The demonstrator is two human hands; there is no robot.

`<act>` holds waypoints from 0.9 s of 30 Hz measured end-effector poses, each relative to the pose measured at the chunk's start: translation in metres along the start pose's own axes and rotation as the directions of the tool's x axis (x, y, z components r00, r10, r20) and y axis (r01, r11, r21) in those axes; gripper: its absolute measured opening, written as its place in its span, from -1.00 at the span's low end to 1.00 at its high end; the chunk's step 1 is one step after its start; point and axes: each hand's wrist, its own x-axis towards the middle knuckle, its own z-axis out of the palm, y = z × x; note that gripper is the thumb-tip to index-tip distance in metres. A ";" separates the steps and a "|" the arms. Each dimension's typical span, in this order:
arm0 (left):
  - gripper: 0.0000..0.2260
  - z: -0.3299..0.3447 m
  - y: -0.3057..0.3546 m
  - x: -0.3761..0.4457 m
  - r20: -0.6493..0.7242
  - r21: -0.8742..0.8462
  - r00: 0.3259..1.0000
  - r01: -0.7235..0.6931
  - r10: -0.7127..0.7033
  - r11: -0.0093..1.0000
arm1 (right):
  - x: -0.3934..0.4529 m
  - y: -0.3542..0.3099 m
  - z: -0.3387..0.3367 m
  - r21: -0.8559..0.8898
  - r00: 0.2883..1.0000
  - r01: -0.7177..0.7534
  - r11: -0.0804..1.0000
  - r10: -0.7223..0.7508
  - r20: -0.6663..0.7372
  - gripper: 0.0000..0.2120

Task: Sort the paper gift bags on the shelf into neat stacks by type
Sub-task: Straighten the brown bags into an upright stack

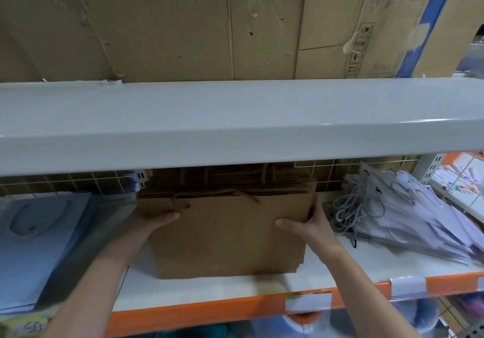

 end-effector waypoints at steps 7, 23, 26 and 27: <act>-0.19 -0.003 -0.009 -0.001 -0.120 -0.202 0.993 -0.034 0.010 0.979 | -0.005 -0.007 0.009 0.089 1.000 0.022 0.996 -0.022 -0.001 0.02; -0.64 0.010 0.015 0.004 -0.288 -0.225 0.947 -0.215 0.146 0.950 | 0.001 -0.053 0.014 0.063 0.961 0.260 0.964 -0.252 -0.118 -0.73; -0.57 0.017 0.019 -0.006 -0.308 -0.258 0.943 -0.213 0.129 0.942 | 0.001 -0.050 0.017 0.087 0.954 0.266 0.960 -0.249 -0.165 -0.65; -0.46 0.018 0.016 -0.008 -0.304 -0.246 0.945 -0.202 0.123 0.948 | 0.001 -0.045 0.018 0.091 0.952 0.267 0.959 -0.248 -0.181 -0.56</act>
